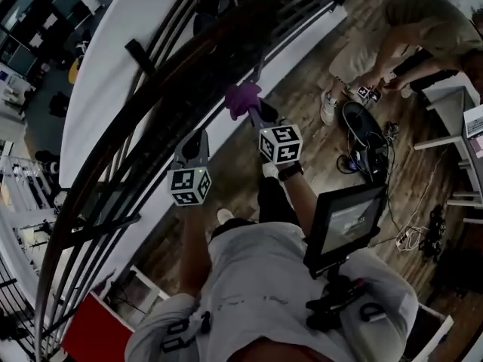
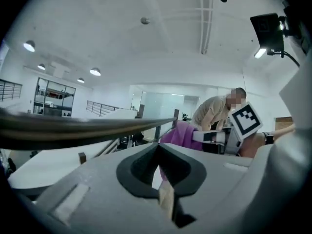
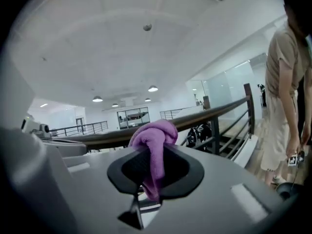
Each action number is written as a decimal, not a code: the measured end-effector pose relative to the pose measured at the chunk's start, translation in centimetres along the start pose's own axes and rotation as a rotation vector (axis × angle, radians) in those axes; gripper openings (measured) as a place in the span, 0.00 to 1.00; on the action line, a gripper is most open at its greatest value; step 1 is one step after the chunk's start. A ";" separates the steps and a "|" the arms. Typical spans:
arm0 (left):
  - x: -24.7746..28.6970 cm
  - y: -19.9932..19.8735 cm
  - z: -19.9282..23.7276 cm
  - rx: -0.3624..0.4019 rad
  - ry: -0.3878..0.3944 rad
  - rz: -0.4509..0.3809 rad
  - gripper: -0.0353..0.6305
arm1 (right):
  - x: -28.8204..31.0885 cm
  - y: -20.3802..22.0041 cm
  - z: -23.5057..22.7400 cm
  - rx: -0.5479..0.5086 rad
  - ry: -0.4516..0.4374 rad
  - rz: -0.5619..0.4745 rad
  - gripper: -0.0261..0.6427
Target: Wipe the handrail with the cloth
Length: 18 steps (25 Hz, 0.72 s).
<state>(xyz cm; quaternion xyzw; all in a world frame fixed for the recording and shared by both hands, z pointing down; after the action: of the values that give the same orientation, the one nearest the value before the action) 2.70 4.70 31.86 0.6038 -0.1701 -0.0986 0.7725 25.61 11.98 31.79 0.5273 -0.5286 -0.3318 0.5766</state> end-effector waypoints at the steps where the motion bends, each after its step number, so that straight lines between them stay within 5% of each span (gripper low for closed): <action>1: -1.3 -0.9 -0.2 0.021 -0.016 -0.024 0.05 | -1.5 -0.9 1.4 -0.025 -0.025 -0.029 0.11; 9: -5.8 -6.5 -5.6 0.150 -0.137 -0.170 0.05 | -9.1 -7.6 4.0 -0.088 -0.155 -0.226 0.11; 18: -3.9 -6.5 -17.9 0.146 -0.216 -0.229 0.05 | -16.5 -7.4 -2.7 -0.151 -0.222 -0.197 0.11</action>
<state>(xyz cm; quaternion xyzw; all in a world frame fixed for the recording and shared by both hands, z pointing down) 6.27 20.55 21.17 0.6596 -0.1890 -0.2379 0.6875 25.90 26.49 20.72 0.4918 -0.5086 -0.4817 0.5172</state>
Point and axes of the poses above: the fingertips, and each gripper's own axes: x forward along the fingers, z to its left, y out of its underside, the point moved 9 cm from there along -x, backward along the fingers, and after that the axes turned 8 degrees about y, right-handed, at the moved point
